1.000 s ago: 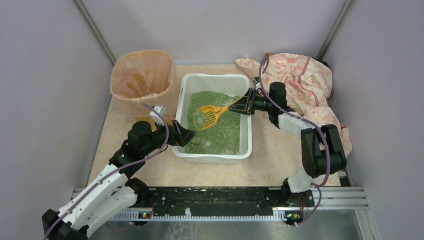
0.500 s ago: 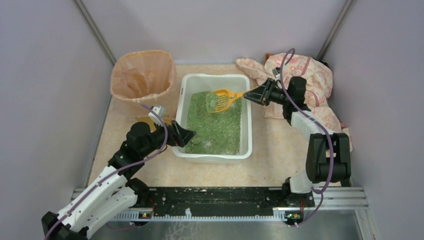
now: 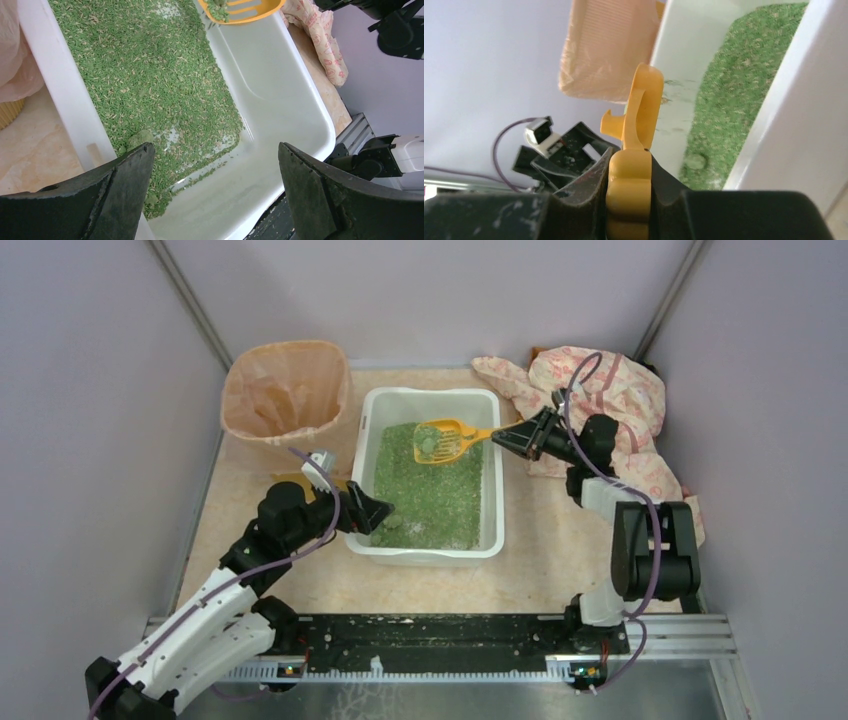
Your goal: Clean the litter box
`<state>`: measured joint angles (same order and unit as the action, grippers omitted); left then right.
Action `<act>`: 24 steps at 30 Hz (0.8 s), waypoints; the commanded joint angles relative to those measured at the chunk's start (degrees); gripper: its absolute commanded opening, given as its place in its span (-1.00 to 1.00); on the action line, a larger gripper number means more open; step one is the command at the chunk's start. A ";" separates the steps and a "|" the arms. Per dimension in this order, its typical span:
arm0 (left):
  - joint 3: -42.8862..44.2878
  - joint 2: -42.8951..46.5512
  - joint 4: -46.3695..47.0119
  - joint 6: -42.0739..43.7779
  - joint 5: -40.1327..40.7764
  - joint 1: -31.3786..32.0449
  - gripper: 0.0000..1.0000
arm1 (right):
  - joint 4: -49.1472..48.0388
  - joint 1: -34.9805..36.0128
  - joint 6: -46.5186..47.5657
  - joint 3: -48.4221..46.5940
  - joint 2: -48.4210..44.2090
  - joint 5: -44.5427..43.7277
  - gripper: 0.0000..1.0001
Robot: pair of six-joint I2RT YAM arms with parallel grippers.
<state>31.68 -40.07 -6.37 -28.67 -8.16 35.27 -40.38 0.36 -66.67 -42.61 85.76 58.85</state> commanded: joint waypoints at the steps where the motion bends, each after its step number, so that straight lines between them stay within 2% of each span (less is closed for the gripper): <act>1: 1.96 -0.22 1.38 0.55 -0.66 0.09 0.98 | -30.23 -1.54 -18.22 3.49 4.54 2.33 -1.00; 4: 2.51 -1.17 1.69 0.45 -1.26 0.08 0.97 | -43.64 -0.79 -28.88 3.60 9.38 1.44 -1.00; 6: 3.08 -2.16 1.78 0.42 -1.77 0.11 0.97 | -45.18 -0.71 -29.50 3.25 9.90 1.44 -1.00; 9: 4.12 -3.16 1.41 0.06 -2.42 0.07 0.97 | -39.52 -1.89 -25.58 3.59 7.99 2.44 -1.00; 12: 3.69 -2.41 1.62 -0.58 -2.09 0.11 0.97 | -38.25 -4.76 -24.62 4.50 7.20 2.36 -1.00; 17: 3.06 -2.87 2.56 0.07 -1.73 0.07 0.97 | -30.84 -1.02 -18.05 3.61 6.29 2.87 -1.00; 21: 4.64 -3.09 1.37 -0.18 -2.39 0.09 0.97 | -23.50 -5.90 -12.42 4.20 4.13 1.99 -1.00; 24: 3.74 -2.43 2.05 0.66 -1.45 0.08 0.97 | -22.75 -1.55 -11.40 3.09 4.02 1.06 -1.00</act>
<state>34.04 -43.33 -5.85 -28.86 -9.67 35.27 -64.69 -3.86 -83.15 -38.24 92.97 61.30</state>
